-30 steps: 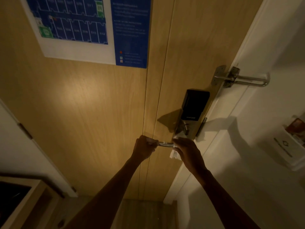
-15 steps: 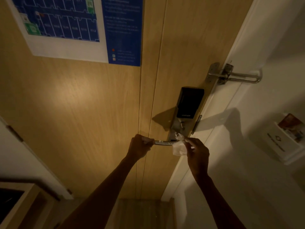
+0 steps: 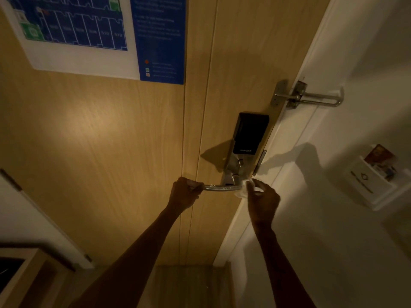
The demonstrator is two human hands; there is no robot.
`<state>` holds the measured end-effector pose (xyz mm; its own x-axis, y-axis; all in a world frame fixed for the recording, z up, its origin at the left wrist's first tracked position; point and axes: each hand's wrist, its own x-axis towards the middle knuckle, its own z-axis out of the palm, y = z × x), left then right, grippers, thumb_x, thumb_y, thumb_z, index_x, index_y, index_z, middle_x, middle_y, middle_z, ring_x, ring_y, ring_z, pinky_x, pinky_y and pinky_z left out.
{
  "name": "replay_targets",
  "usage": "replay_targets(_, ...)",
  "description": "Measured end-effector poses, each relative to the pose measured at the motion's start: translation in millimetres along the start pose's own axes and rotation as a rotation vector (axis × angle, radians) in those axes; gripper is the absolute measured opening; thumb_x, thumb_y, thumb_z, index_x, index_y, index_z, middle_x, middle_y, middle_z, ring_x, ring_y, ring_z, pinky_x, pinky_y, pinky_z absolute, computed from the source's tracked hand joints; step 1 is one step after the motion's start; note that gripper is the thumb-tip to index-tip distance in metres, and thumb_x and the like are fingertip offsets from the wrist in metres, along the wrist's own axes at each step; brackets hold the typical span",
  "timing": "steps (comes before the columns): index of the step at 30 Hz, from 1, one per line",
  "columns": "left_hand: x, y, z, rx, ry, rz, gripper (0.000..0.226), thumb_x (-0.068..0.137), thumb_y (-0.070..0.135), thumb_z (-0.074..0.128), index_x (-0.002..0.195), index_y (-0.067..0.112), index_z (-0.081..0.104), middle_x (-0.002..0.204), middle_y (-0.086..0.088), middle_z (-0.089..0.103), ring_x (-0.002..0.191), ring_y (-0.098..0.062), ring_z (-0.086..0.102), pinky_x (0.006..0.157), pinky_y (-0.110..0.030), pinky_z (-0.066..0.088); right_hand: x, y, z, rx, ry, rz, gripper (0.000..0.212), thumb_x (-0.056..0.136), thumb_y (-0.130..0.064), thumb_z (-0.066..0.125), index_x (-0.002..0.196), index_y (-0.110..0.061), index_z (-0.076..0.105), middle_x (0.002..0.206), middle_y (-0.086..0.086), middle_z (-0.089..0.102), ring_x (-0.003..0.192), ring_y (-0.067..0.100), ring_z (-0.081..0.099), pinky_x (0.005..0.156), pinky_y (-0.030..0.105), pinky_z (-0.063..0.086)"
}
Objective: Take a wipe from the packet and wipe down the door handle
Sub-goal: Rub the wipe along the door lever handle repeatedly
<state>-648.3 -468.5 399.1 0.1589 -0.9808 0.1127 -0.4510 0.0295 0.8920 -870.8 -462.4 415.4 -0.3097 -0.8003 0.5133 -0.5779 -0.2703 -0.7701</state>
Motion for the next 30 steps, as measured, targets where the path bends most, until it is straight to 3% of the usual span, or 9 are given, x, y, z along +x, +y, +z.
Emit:
replay_targets(2,-1,1,0,-0.002,0.002,0.000,0.016,0.083,0.019,0.072,0.092,0.006,0.074,0.074,-0.008,0.073,0.064,-0.013,0.071,0.063,-0.032,0.061,-11,3,14,0.064,-0.074,0.031,0.015,0.089,-0.021,0.068,0.099,-0.010,0.071,0.086,0.004,0.074,0.073,0.006,0.069,0.069,0.031,0.061)
replay_targets(5,0,3,-2,0.010,0.007,-0.007,0.015,0.083,0.019,0.072,0.090,0.006,0.074,0.073,-0.008,0.073,0.062,-0.013,0.071,0.062,-0.030,0.061,-22,15,21,0.133,-0.136,-0.009,0.020,0.086,-0.010,0.070,0.105,-0.008,0.067,0.103,0.009,0.069,0.089,0.015,0.069,0.072,0.035,0.061)
replay_targets(8,-1,3,-1,0.011,0.013,-0.006,0.017,0.083,0.019,0.072,0.092,0.005,0.075,0.074,-0.008,0.073,0.062,-0.012,0.071,0.061,-0.025,0.060,-15,29,18,0.073,-0.149,-0.139,0.023,0.086,-0.013,0.069,0.109,-0.009,0.068,0.111,0.010,0.067,0.100,0.017,0.066,0.083,0.036,0.059)
replay_targets(11,-1,1,1,-0.018,0.019,-0.030,0.018,0.083,0.019,0.073,0.093,0.006,0.075,0.077,-0.009,0.074,0.066,-0.015,0.072,0.065,-0.033,0.061,-13,33,26,-0.015,-0.123,-0.158,0.024,0.089,-0.020,0.066,0.111,-0.012,0.069,0.112,0.007,0.069,0.107,0.019,0.063,0.090,0.042,0.055)
replay_targets(17,-1,4,1,0.002,0.023,-0.034,0.016,0.083,0.020,0.072,0.090,0.006,0.075,0.074,-0.007,0.073,0.064,-0.013,0.071,0.063,-0.027,0.060,-47,28,45,-0.165,-0.241,-0.333,0.045,0.088,-0.006,0.065,0.131,-0.016,0.056,0.137,0.003,0.056,0.135,0.020,0.044,0.102,0.040,0.048)
replay_targets(21,-2,5,0,0.020,0.001,-0.012,0.013,0.084,0.019,0.070,0.090,0.008,0.075,0.071,-0.004,0.072,0.061,-0.011,0.070,0.058,-0.018,0.056,-47,29,49,-0.046,-0.323,-0.344,0.045,0.087,-0.004,0.066,0.130,-0.015,0.058,0.137,0.002,0.056,0.136,0.017,0.043,0.099,0.044,0.050)
replay_targets(25,-2,4,1,-0.030,0.017,-0.039,0.014,0.083,0.019,0.072,0.089,0.007,0.075,0.074,-0.007,0.073,0.064,-0.014,0.071,0.063,-0.030,0.061,-33,35,39,-0.030,-0.217,-0.291,0.039,0.085,-0.004,0.068,0.123,-0.011,0.063,0.130,0.002,0.062,0.129,0.019,0.051,0.098,0.046,0.051)
replay_targets(30,1,1,0,-0.065,-0.004,-0.077,0.015,0.083,0.019,0.072,0.089,0.006,0.075,0.076,-0.010,0.074,0.067,-0.018,0.072,0.066,-0.039,0.061,-34,33,39,-0.105,-0.381,-0.454,0.043,0.085,-0.007,0.068,0.127,-0.016,0.061,0.132,0.000,0.060,0.131,0.016,0.049,0.100,0.037,0.050)
